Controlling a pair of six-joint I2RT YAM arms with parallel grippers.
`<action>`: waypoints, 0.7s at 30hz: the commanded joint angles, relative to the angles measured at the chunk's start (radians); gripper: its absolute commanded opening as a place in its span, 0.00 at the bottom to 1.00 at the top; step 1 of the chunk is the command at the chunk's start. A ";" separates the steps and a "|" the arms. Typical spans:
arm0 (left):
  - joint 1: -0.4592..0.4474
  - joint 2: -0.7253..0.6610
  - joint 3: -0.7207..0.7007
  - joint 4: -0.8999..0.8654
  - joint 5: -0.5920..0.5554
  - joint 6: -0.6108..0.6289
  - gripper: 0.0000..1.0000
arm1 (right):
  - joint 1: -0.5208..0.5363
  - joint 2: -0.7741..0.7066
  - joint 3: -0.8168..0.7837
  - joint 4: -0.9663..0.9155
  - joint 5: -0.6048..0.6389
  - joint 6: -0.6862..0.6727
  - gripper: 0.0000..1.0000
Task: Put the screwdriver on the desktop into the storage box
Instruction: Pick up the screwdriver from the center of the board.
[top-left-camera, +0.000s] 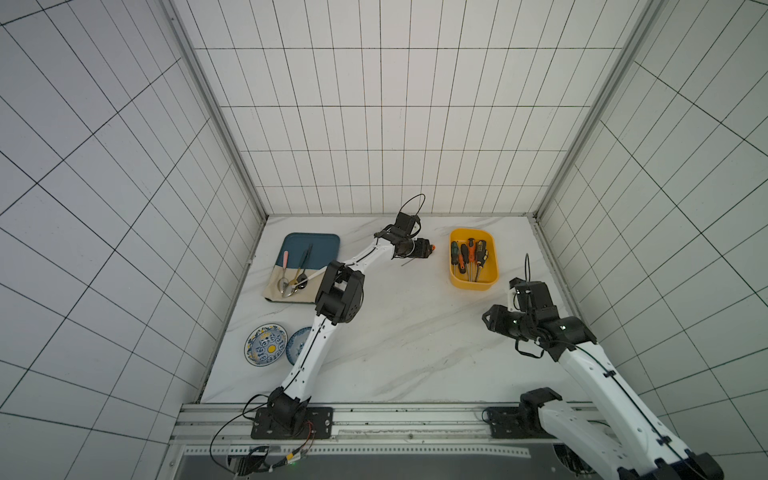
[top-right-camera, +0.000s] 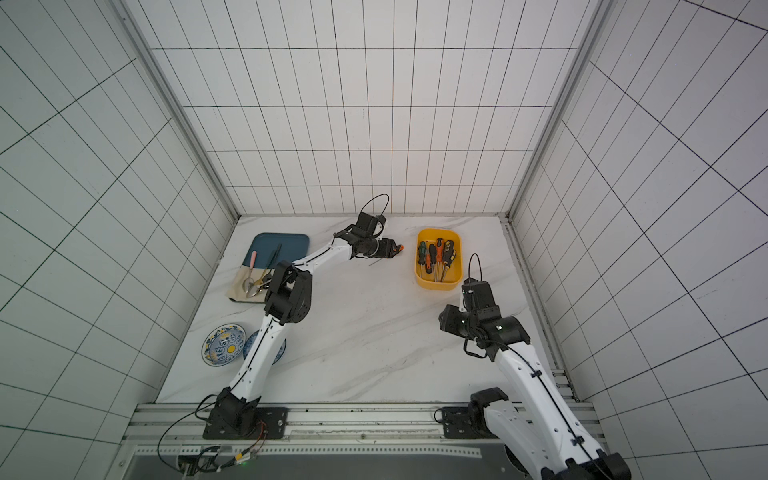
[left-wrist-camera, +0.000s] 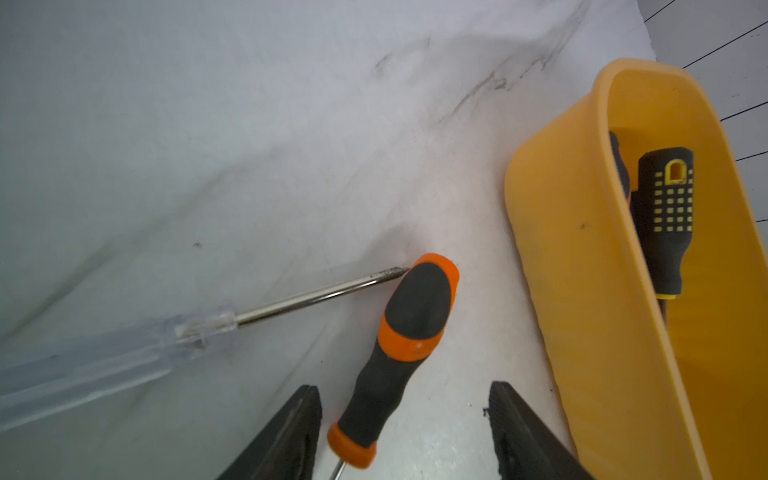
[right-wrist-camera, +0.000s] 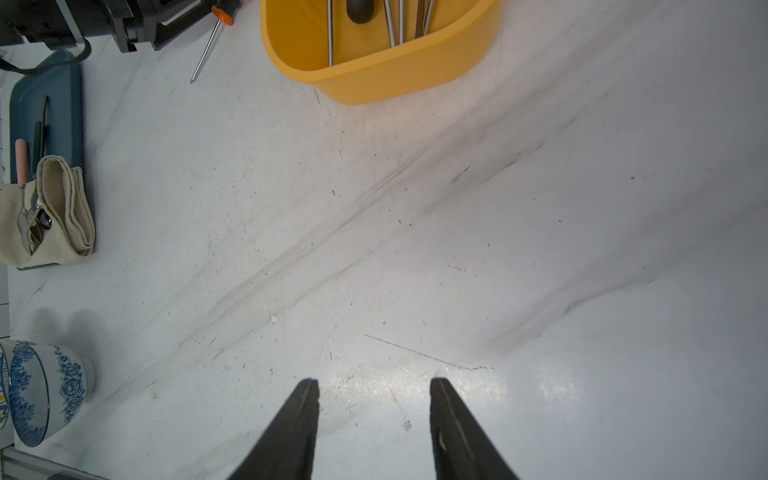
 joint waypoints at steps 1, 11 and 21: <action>-0.008 0.029 0.033 -0.008 0.016 0.006 0.66 | 0.008 0.000 -0.017 -0.018 -0.003 0.006 0.47; -0.038 0.035 0.036 -0.023 -0.055 0.032 0.54 | 0.008 0.005 -0.030 -0.020 0.007 0.011 0.47; -0.095 0.041 0.024 -0.081 -0.250 0.134 0.44 | 0.008 0.005 -0.036 -0.019 0.012 0.011 0.47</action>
